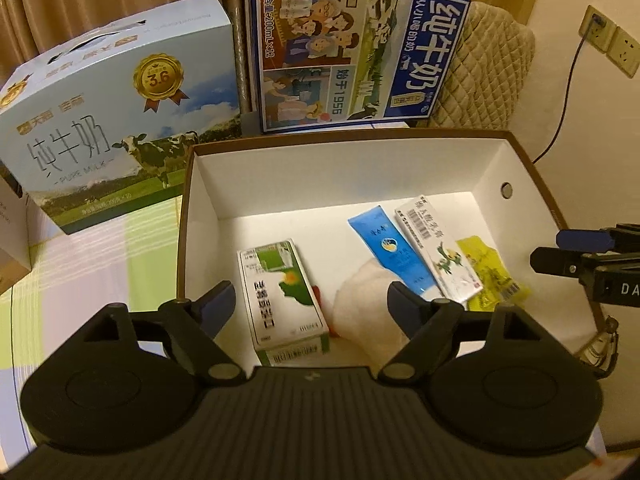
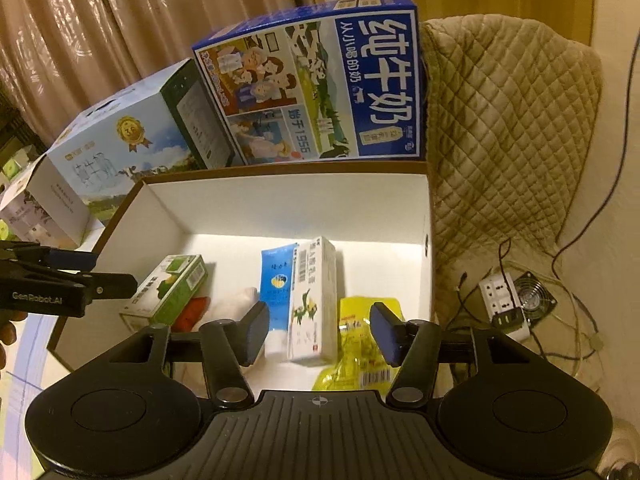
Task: Organize objects
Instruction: 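Withdraw both tools up out of the box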
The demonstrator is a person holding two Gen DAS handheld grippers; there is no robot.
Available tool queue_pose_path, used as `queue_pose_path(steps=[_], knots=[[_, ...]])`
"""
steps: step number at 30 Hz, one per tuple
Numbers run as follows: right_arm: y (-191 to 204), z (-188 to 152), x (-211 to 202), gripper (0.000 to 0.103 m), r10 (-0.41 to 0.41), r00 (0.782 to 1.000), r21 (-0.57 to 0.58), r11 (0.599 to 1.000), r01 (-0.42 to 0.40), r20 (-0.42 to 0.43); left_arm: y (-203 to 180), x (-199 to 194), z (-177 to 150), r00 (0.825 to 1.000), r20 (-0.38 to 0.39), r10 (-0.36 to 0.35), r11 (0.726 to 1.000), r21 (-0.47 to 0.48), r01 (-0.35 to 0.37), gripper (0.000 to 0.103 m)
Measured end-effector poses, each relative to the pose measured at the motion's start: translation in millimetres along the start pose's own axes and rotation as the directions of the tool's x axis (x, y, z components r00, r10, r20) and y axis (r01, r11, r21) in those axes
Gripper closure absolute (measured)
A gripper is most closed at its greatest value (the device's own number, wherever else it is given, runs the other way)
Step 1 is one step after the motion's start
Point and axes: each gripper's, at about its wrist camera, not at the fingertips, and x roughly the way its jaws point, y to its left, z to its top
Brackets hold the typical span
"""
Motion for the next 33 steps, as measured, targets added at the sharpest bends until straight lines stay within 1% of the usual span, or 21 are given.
queue_pose_path(steps=[5, 18, 23, 33], knots=[[3, -8, -17, 0.044, 0.000, 1.000, 0.022, 1.000, 0.000, 0.019, -3, -17, -11, 1.000, 0.009, -0.011, 1.000, -0.021, 0.011, 0.021], [13, -39, -62, 0.040, -0.007, 0.997, 0.081, 0.997, 0.002, 0.072, -5, -58, -46, 0.999, 0.043, -0.017, 0.997, -0.076, 0.020, 0.021], [15, -52, -78, 0.039, -0.007, 0.996, 0.104, 0.995, -0.002, 0.087, -3, -72, -60, 0.999, 0.049, 0.003, 0.996, -0.094, 0.002, 0.021], [23, -73, -95, 0.038, 0.008, 0.996, 0.116, 0.993, -0.018, 0.084, -4, -95, -86, 0.999, 0.045, 0.019, 0.992, -0.125, -0.014, 0.021]])
